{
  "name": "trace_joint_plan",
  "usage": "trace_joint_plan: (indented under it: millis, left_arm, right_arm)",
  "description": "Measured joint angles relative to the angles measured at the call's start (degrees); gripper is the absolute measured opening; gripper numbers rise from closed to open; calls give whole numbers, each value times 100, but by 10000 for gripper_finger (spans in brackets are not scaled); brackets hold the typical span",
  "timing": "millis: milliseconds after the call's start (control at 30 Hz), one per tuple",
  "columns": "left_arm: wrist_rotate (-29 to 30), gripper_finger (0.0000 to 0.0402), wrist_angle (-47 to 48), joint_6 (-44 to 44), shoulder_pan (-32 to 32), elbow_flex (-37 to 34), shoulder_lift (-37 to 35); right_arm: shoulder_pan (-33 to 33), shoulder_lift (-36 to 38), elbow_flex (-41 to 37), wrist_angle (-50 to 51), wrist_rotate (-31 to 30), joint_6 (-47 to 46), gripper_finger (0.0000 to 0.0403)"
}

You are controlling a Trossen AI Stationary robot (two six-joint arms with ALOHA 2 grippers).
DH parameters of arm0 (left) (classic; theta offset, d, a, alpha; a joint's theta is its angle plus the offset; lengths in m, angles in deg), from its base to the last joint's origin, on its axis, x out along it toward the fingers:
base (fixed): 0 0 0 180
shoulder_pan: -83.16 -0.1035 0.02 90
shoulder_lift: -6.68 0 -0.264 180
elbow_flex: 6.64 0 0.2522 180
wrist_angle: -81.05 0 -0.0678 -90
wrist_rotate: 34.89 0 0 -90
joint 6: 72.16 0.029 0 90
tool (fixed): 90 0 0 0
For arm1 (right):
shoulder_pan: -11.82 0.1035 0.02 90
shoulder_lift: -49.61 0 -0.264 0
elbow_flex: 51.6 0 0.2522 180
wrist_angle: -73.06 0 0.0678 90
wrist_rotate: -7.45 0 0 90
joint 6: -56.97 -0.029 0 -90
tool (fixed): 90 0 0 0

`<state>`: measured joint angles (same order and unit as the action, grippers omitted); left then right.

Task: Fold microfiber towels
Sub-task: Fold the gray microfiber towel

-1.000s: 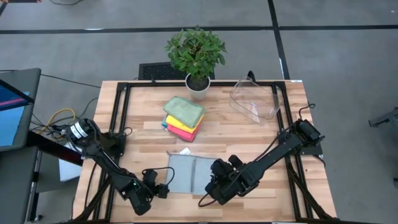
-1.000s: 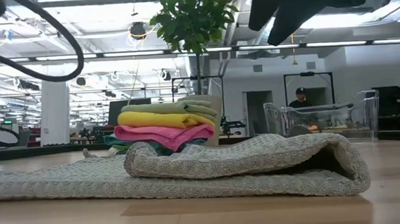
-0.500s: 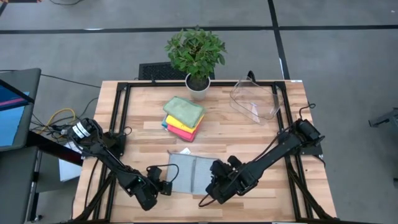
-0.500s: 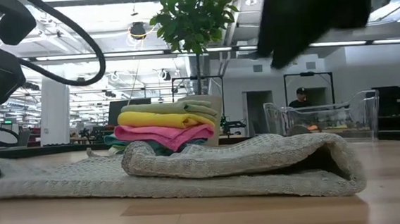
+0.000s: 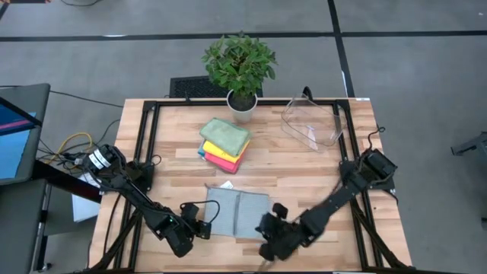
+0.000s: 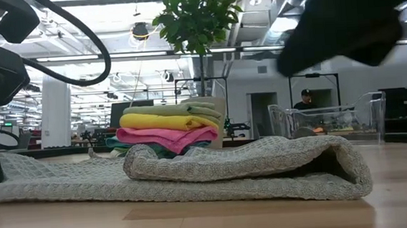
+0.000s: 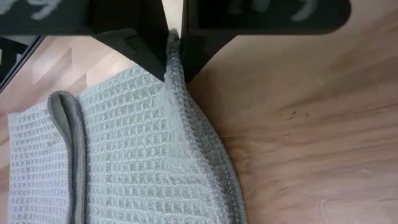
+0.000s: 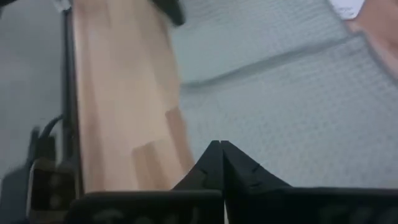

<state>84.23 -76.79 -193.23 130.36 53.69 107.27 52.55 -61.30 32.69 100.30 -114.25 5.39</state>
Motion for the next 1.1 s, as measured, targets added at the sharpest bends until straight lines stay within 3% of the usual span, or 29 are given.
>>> trace_joint_plan:
  millis: [233,533,800,1100]
  left_arm:
    - [-31,12,-2,63,2,2,-2]
    - [-85,12,2,75,2,2,-4]
    - [-188,12,19,142,-17,4,-9]
    - [-186,11,-8,153,-47,4,-9]
  right_arm:
    - [516,0,-509,-306,-880,-802,15]
    - [491,-452,-671,-1314,-794,-590,13]
    - [487,-917,-637,-1515,-555,-846,10]
    - [503,-795,-663,-1385,-618,-769,13]
